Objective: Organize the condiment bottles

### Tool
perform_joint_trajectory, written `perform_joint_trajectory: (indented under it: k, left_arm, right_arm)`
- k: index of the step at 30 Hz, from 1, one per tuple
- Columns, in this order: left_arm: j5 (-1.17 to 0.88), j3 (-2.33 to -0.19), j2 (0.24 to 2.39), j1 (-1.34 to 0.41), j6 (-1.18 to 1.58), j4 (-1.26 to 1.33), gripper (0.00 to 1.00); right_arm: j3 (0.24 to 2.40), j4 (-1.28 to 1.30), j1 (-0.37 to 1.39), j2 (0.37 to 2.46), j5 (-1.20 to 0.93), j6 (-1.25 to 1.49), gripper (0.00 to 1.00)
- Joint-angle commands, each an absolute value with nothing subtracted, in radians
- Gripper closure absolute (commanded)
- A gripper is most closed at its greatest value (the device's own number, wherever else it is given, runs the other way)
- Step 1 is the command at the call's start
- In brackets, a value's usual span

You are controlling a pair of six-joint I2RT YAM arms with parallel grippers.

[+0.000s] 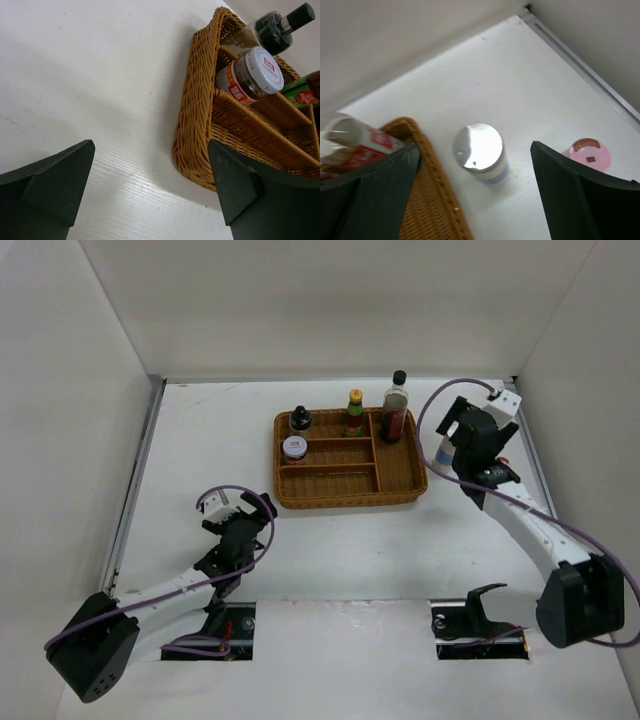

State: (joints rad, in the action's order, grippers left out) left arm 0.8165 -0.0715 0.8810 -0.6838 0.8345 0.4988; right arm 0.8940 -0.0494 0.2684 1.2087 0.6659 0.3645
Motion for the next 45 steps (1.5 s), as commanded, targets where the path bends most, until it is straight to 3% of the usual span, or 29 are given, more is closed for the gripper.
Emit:
perform_joint_trajectory:
  k: [1,13,20,23,25,33,38,45]
  left_arm:
    - [0.813,-0.081,0.882,-0.689,0.844,0.548,0.0]
    - [0.81,-0.089,0.931,-0.688,0.844,0.566,0.0]
    - [0.805,-0.086,0.911,-0.685,0.844,0.568,0.0]
    - [0.805,-0.094,0.907,-0.689,0.839,0.563,0.0]
    - [0.805,-0.092,0.896,-0.689,0.838,0.564,0.0]
    - [0.805,-0.097,0.923,-0.693,0.838,0.572,0.0]
    - [0.805,-0.089,0.9,-0.691,0.838,0.574,0.0]
    - [0.807,-0.087,0.908,-0.694,0.838,0.575,0.0]
  right_arm:
    - [0.931,0.02,0.226,1.305,0.632,0.325,0.0]
    - [1.017,-0.078,0.156,1.505,0.492,0.302,0.0]
    - [1.034,-0.063,0.148,1.548,0.474,0.319,0.25]
    - [1.054,-0.023,0.15,1.508,0.501,0.313,0.4]
    - [1.048,-0.028,0.162,1.43,0.55,0.302,0.43]
    - [1.087,-0.038,0.431,1.241,0.557,0.255,0.44]
    - [1.175,-0.125,0.606,1.354,0.511,0.294,0.44]
    - [1.38,-0.215,0.709,1.633,0.449,0.288,0.44]
